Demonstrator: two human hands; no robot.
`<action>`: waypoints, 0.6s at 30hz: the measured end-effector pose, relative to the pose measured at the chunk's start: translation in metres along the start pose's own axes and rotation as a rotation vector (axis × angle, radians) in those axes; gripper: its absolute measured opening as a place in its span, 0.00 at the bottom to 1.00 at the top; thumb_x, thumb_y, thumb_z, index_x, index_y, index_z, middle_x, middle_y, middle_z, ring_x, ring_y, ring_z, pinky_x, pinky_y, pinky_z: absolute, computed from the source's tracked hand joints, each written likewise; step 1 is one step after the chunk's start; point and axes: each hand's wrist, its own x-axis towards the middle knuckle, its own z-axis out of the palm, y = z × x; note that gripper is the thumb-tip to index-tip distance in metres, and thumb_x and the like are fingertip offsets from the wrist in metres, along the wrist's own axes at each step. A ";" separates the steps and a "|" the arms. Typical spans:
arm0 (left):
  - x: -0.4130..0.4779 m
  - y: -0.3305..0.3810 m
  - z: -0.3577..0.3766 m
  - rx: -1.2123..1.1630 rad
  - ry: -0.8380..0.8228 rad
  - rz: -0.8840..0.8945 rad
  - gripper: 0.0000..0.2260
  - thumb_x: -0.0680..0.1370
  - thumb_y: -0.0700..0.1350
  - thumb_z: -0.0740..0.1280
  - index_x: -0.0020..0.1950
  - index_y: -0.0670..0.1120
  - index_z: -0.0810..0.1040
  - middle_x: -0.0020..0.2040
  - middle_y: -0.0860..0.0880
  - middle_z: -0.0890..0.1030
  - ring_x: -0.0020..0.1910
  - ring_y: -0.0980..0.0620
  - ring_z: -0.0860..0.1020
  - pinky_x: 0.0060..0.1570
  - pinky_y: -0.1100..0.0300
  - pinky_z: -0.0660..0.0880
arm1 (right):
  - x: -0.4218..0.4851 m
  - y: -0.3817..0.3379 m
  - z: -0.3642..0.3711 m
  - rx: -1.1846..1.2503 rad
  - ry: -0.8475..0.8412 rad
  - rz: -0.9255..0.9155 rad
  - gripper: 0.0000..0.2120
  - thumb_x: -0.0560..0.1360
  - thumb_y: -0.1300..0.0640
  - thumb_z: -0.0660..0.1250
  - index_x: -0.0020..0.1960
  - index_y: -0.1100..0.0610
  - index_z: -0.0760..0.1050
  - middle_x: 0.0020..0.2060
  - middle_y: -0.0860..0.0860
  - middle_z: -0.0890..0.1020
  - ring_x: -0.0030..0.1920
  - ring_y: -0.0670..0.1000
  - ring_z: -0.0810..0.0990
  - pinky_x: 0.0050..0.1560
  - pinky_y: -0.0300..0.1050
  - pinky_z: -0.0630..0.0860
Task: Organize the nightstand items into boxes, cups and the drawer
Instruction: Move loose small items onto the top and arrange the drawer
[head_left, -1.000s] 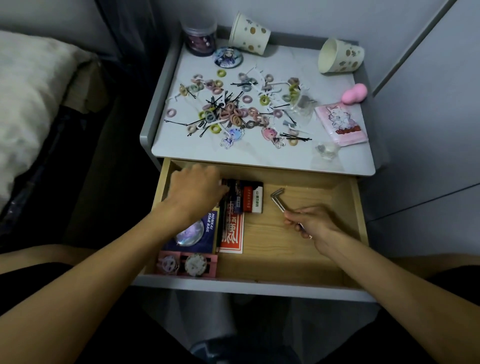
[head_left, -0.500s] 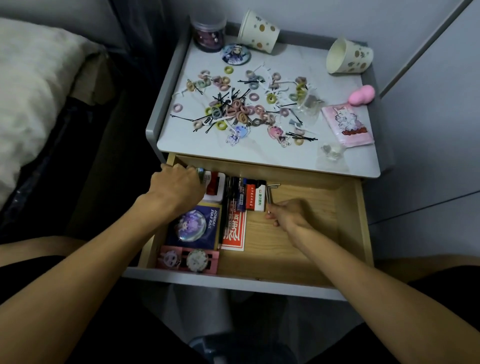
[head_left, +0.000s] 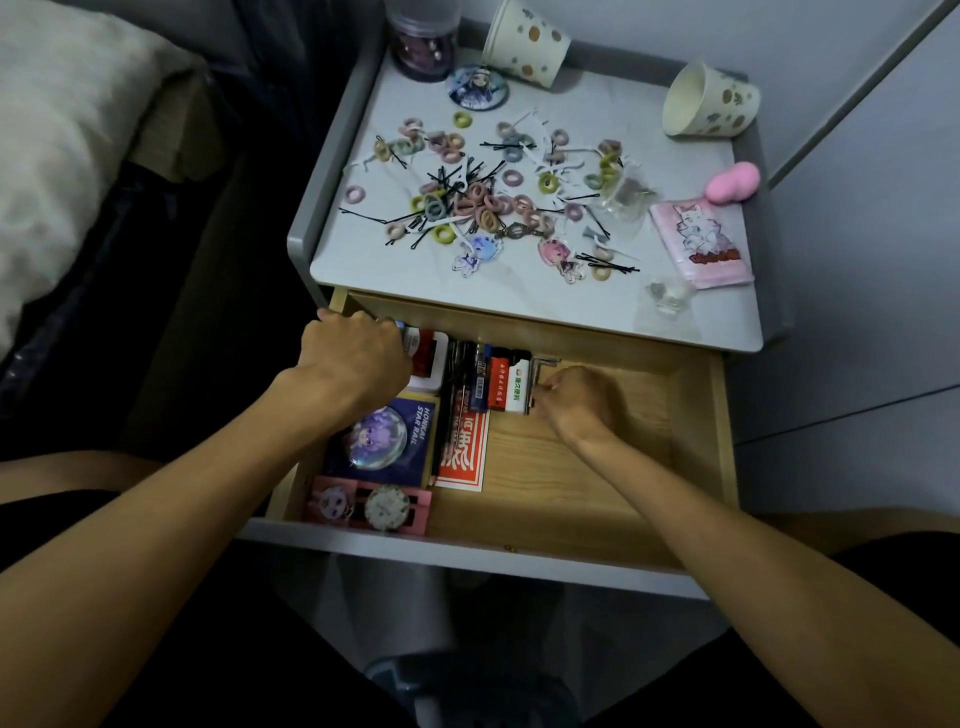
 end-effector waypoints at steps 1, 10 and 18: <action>0.000 0.000 0.000 0.002 0.001 0.001 0.20 0.83 0.53 0.57 0.68 0.42 0.73 0.67 0.36 0.75 0.69 0.30 0.69 0.62 0.45 0.71 | 0.002 0.001 0.000 -0.010 0.040 -0.008 0.06 0.81 0.58 0.64 0.47 0.54 0.79 0.43 0.50 0.82 0.36 0.44 0.77 0.32 0.35 0.68; 0.000 0.001 0.001 0.019 -0.003 0.001 0.20 0.83 0.53 0.57 0.67 0.41 0.73 0.67 0.36 0.75 0.70 0.30 0.68 0.62 0.45 0.71 | 0.008 0.001 0.009 0.176 0.121 -0.056 0.10 0.79 0.60 0.66 0.59 0.51 0.78 0.54 0.52 0.83 0.49 0.52 0.82 0.44 0.43 0.77; -0.001 0.001 0.000 0.040 -0.007 0.006 0.20 0.83 0.53 0.57 0.67 0.41 0.73 0.67 0.36 0.75 0.70 0.30 0.68 0.62 0.45 0.71 | -0.006 0.015 0.002 0.447 -0.033 -0.063 0.15 0.80 0.61 0.63 0.66 0.58 0.73 0.54 0.47 0.76 0.45 0.39 0.73 0.39 0.30 0.67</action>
